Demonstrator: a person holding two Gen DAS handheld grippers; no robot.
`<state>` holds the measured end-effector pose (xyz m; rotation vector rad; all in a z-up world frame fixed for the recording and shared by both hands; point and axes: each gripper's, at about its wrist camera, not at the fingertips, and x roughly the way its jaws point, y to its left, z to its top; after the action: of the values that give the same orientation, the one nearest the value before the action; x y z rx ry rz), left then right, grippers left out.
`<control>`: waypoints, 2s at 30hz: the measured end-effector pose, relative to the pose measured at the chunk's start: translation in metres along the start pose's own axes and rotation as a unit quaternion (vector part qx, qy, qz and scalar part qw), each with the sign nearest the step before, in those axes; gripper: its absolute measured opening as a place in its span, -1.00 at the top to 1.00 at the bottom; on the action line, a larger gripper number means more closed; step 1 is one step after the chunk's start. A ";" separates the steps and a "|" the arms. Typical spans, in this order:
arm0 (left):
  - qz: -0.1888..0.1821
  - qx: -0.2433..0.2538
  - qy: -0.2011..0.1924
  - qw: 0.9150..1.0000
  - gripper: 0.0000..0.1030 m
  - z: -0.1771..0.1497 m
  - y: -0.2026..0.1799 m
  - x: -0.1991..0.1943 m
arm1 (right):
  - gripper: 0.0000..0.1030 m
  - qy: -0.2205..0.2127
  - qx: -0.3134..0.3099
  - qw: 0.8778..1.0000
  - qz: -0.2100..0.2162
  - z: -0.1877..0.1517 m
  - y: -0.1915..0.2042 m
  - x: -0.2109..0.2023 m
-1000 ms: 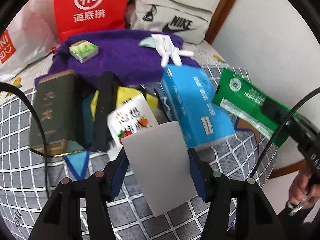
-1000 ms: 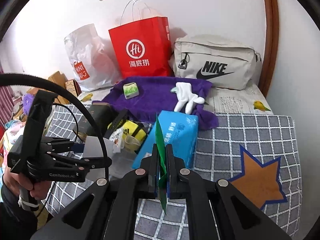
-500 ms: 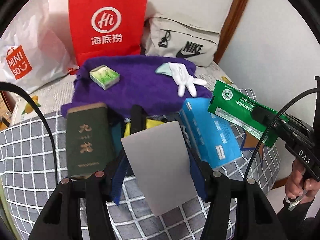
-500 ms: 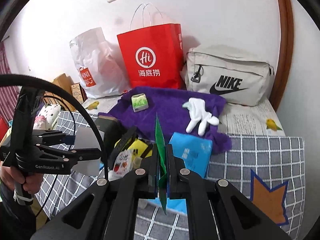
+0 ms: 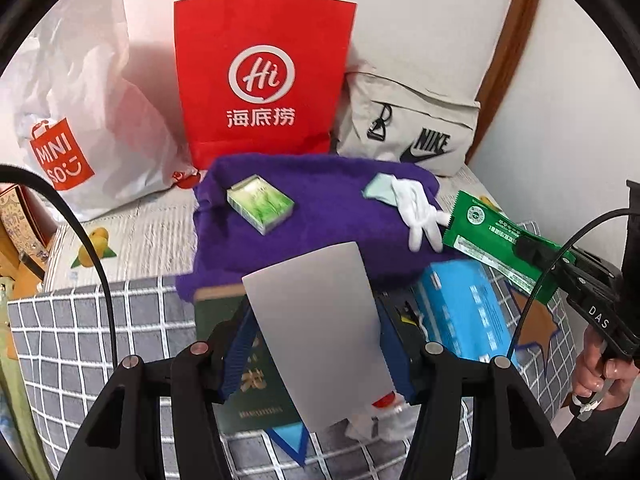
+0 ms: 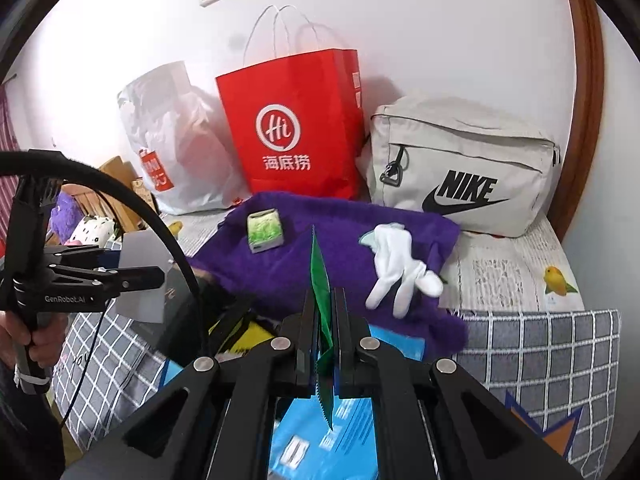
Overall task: Organize soft objects
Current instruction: 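Carry the green packet and the white card over the purple towel with both tools, then lower the green packet and white card onto the towel and open both tools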
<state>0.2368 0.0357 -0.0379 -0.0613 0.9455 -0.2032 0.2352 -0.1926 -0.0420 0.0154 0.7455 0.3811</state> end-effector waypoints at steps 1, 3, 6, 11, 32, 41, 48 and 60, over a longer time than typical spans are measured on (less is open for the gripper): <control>-0.001 -0.001 -0.001 1.000 -0.09 0.003 0.002 0.001 | 0.90 -0.001 0.001 1.000 0.000 0.003 -0.002 0.003; 0.000 -0.006 -0.001 1.000 -0.09 0.010 0.007 0.005 | 0.90 -0.003 0.003 1.000 -0.002 0.007 -0.006 0.007; -0.008 -0.015 0.003 1.000 -0.09 0.020 0.014 0.012 | 0.90 -0.004 0.006 1.000 -0.004 0.014 -0.012 0.017; -0.005 -0.020 0.010 1.000 -0.09 0.034 0.025 0.026 | 0.90 0.003 0.011 1.000 -0.005 0.023 -0.022 0.041; 0.000 -0.024 0.060 0.998 -0.10 0.086 0.055 0.109 | 0.90 0.098 0.023 0.994 -0.039 0.035 -0.050 0.152; 0.016 -0.015 0.111 0.994 -0.14 0.076 0.059 0.150 | 0.90 0.117 0.014 0.992 -0.046 0.030 -0.053 0.156; 0.022 -0.008 0.121 0.992 -0.15 0.074 0.060 0.153 | 0.88 0.130 0.013 0.991 -0.036 0.028 -0.051 0.161; 0.035 0.015 0.129 0.991 -0.38 0.071 0.048 0.150 | 0.72 0.134 0.022 0.990 -0.027 0.024 -0.056 0.163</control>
<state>0.3866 0.0501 -0.1233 0.0273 1.2000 -0.1638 0.3792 -0.1862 -0.1398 -0.0152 1.0169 0.3188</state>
